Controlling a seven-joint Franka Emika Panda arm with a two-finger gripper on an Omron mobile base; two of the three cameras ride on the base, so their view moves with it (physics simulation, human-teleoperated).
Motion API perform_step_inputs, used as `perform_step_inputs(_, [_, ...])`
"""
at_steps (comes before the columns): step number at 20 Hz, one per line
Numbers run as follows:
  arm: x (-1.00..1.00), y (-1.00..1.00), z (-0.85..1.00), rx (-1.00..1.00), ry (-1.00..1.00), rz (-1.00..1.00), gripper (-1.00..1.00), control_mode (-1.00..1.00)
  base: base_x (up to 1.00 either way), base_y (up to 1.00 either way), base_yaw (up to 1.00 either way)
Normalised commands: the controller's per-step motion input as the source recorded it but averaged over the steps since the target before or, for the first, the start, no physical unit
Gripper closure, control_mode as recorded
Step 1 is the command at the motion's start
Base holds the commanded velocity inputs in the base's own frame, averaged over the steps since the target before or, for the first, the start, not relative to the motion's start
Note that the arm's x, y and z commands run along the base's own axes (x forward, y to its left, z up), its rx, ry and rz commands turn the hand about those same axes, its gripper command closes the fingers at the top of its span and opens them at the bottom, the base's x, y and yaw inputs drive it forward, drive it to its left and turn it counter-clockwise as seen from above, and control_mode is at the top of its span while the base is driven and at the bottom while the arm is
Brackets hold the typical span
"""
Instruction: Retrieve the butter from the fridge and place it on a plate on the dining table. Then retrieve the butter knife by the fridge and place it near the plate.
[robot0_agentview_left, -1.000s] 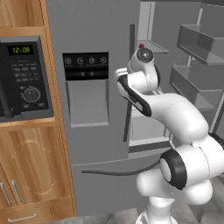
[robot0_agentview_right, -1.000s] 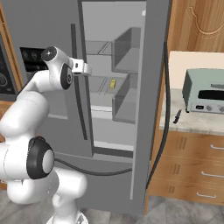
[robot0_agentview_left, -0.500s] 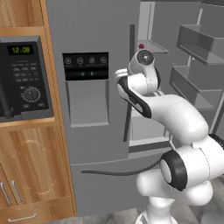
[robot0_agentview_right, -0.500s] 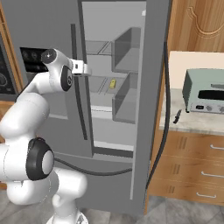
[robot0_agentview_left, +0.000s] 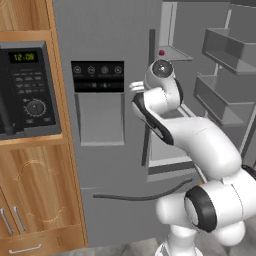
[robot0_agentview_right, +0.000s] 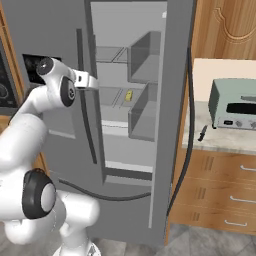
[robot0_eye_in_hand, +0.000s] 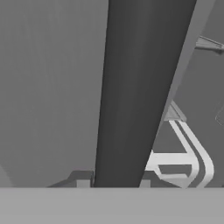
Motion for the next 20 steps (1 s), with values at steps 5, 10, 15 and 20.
perform_step_inputs(5, [-0.96, 0.43, 0.05, -0.03, 0.00, -0.16, 1.00, -1.00, 0.00, 0.00, 0.00])
perform_step_inputs(10, [-0.80, 0.66, 0.09, -0.11, 0.11, -0.22, 1.00, -1.00, 0.00, 0.00, 0.00])
perform_step_inputs(15, [-0.78, 0.69, 0.00, -0.06, 0.12, -0.19, 1.00, -1.00, 0.00, 0.00, 0.00])
perform_step_inputs(20, [-0.84, 0.84, 0.03, -0.10, 0.13, -0.18, 1.00, -1.00, 0.00, 0.00, 0.00])
